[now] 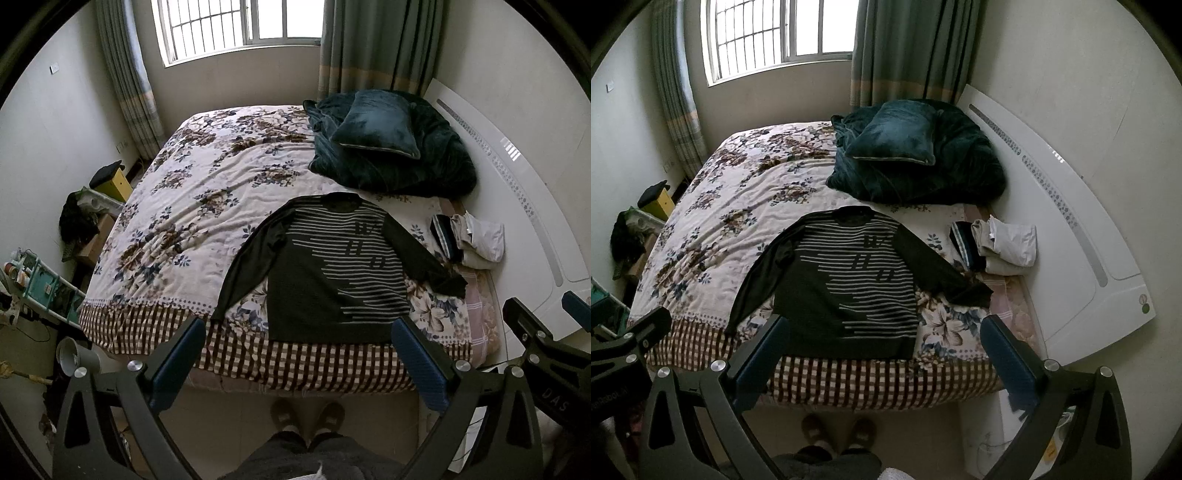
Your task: Fold small clothes
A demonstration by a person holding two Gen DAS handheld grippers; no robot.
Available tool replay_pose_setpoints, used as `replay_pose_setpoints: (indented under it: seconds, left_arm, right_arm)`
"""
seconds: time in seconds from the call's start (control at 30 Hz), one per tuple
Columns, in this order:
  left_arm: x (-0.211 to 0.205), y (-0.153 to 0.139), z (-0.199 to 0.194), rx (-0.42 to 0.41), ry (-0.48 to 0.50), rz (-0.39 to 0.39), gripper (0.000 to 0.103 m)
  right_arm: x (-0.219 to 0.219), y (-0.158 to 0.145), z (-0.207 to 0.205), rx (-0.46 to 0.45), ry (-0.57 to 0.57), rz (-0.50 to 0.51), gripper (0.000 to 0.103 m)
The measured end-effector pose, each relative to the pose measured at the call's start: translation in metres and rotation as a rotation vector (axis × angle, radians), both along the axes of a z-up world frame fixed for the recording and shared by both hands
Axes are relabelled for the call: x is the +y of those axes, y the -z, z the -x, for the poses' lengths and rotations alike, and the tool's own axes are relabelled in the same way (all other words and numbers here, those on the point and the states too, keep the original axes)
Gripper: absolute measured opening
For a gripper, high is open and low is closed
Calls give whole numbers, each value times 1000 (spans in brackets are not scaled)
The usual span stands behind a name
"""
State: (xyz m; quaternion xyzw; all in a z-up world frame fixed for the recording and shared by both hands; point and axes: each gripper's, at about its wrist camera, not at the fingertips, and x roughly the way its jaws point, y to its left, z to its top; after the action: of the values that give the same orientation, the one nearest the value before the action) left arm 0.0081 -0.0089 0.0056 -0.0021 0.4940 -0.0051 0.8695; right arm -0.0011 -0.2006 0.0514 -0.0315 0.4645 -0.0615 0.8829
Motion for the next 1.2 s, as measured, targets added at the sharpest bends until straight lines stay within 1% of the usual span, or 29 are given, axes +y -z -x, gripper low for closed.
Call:
replay_pose_setpoints:
  seconds: [0.73, 0.77, 1.03, 1.07, 1.13, 1.17, 1.2]
  left_arm:
    - [-1, 0, -5, -8, 0, 0, 103]
    - [-4, -7, -10, -9, 0, 0, 103]
    - [-4, -7, -10, -10, 1, 2, 103]
    - [-6, -11, -10, -9, 1, 2, 103]
    - [-9, -12, -14, -10, 2, 2, 103]
    - [-12, -19, -23, -12, 1, 3, 103]
    - [-14, -23, -33, -18, 0, 6, 103]
  right_arm:
    - [-2, 0, 4, -3, 1, -2, 103]
    - [-1, -1, 4, -3, 1, -2, 103]
    - [0, 0, 3, -2, 1, -3, 103]
    - [-1, 0, 4, -4, 2, -5, 103]
    - [-2, -1, 5, -7, 4, -5, 103]
    - [-3, -2, 3, -6, 8, -6, 103]
    - [-1, -2, -10, -2, 12, -11, 103]
